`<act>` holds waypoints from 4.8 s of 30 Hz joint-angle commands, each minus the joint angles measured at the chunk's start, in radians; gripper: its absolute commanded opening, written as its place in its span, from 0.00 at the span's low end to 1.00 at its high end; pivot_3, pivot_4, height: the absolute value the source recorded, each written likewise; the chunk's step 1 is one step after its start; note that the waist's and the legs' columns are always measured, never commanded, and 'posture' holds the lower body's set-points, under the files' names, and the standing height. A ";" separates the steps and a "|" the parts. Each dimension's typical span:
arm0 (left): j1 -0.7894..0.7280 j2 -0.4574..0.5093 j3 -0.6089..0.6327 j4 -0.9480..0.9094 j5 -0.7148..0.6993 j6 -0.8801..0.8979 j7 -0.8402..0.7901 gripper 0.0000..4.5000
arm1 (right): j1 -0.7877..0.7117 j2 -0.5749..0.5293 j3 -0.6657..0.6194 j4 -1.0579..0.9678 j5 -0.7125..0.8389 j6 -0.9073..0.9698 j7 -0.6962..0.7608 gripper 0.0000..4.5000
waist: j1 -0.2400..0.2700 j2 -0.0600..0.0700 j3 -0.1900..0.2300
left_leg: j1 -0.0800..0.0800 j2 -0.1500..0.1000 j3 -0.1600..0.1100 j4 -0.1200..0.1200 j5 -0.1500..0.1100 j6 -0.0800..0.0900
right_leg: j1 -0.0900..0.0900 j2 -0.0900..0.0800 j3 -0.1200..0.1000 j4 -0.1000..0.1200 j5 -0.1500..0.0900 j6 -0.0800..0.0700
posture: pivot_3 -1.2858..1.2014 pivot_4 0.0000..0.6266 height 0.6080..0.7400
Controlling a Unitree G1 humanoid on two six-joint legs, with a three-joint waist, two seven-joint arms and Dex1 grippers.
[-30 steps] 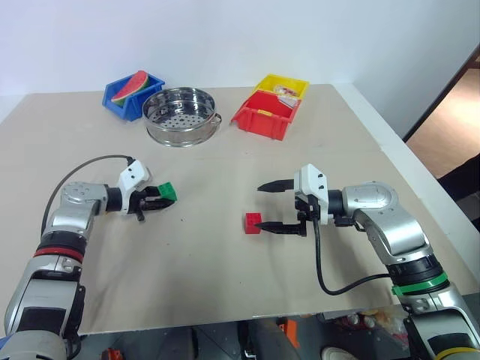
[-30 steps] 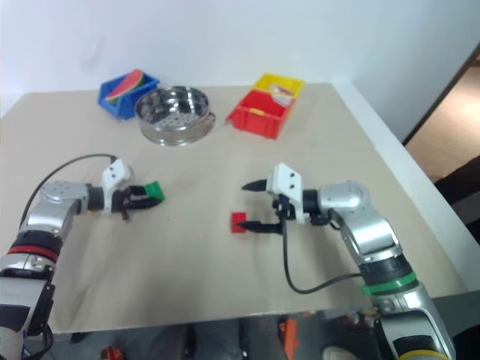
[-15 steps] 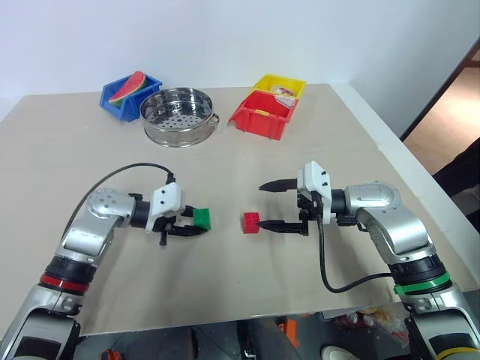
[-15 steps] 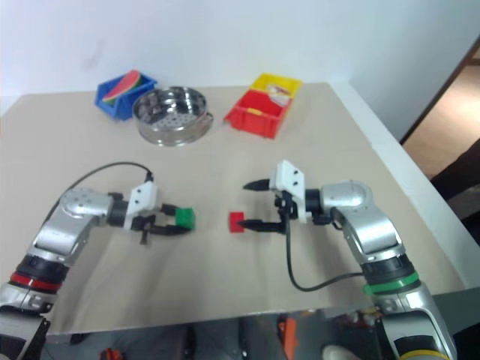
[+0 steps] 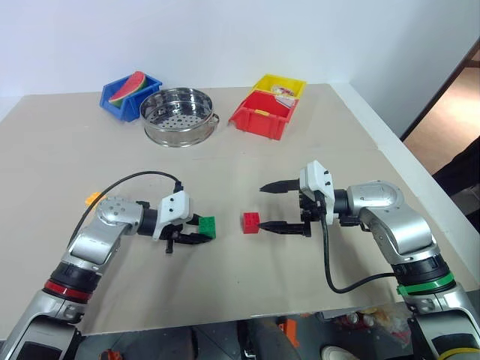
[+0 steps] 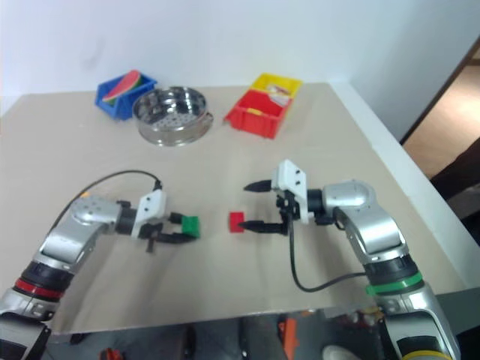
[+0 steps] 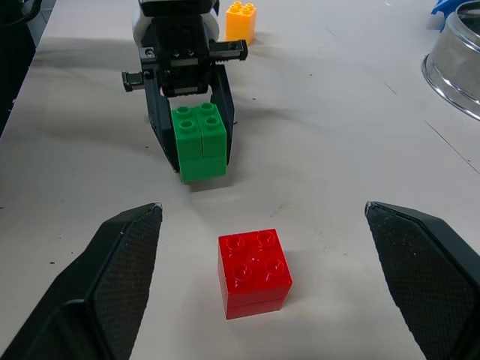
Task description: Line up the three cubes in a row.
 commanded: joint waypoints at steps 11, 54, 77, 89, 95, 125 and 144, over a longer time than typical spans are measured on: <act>-0.048 -0.038 -0.033 0.048 0.011 0.003 0.012 0.29 | 0.019 -0.015 -0.033 -0.036 0.001 -0.030 -0.011 1.00 | 0.000 0.000 0.000 | 0.000 0.000 0.000 0.000 0.000 0.000 | 0.000 0.000 0.000 0.000 0.000 0.000 | 0.52 0.24 1.00; 0.164 0.123 0.559 -0.371 -0.254 0.524 0.400 0.99 | -0.115 0.078 -0.085 -0.133 0.242 0.189 -0.066 1.00 | -0.005 0.000 0.000 | 0.000 0.002 -0.001 0.000 0.002 0.003 | 0.000 0.004 0.002 0.000 0.002 0.000 | 0.52 0.24 1.00; 0.293 0.187 0.728 -0.018 -0.220 0.324 0.479 0.99 | -0.120 0.068 -0.050 -0.104 0.163 0.139 -0.019 1.00 | 0.000 0.000 0.000 | 0.000 0.002 -0.001 -0.001 0.002 0.003 | 0.000 0.002 0.000 0.000 0.001 -0.001 | 0.52 0.24 1.00; 0.214 0.196 0.616 0.158 -0.173 0.255 0.450 0.99 | -0.087 0.036 -0.064 -0.148 0.163 0.146 -0.041 1.00 | 0.000 0.000 0.000 | 0.000 0.002 -0.002 -0.001 0.002 0.002 | -0.001 0.002 -0.001 0.000 0.001 -0.002 | 0.52 0.24 1.00; 0.157 0.202 0.559 0.262 -0.149 0.229 0.417 0.99 | -0.072 0.022 -0.070 -0.159 0.163 0.141 -0.044 1.00 | 0.000 0.000 0.000 | 0.000 0.002 -0.001 -0.001 0.002 0.002 | -0.001 0.001 -0.001 -0.001 0.001 -0.001 | 0.52 0.24 1.00; 0.160 0.216 0.254 -0.083 -0.200 0.061 -0.049 0.29 | -0.084 -0.006 -0.065 -0.118 0.159 0.128 -0.006 1.00 | 0.000 0.000 0.000 | -0.001 0.000 0.000 -0.001 0.001 0.002 | -0.001 0.000 0.001 -0.001 0.001 -0.001 | 0.52 0.24 1.00; 0.082 0.187 0.118 0.126 -0.081 -0.117 -0.155 0.29 | -0.061 -0.029 -0.077 -0.151 0.161 0.149 -0.023 1.00 | 0.000 0.000 0.000 | -0.001 0.001 0.000 -0.001 0.001 0.002 | -0.001 0.003 0.001 -0.001 0.000 -0.002 | 0.52 0.24 1.00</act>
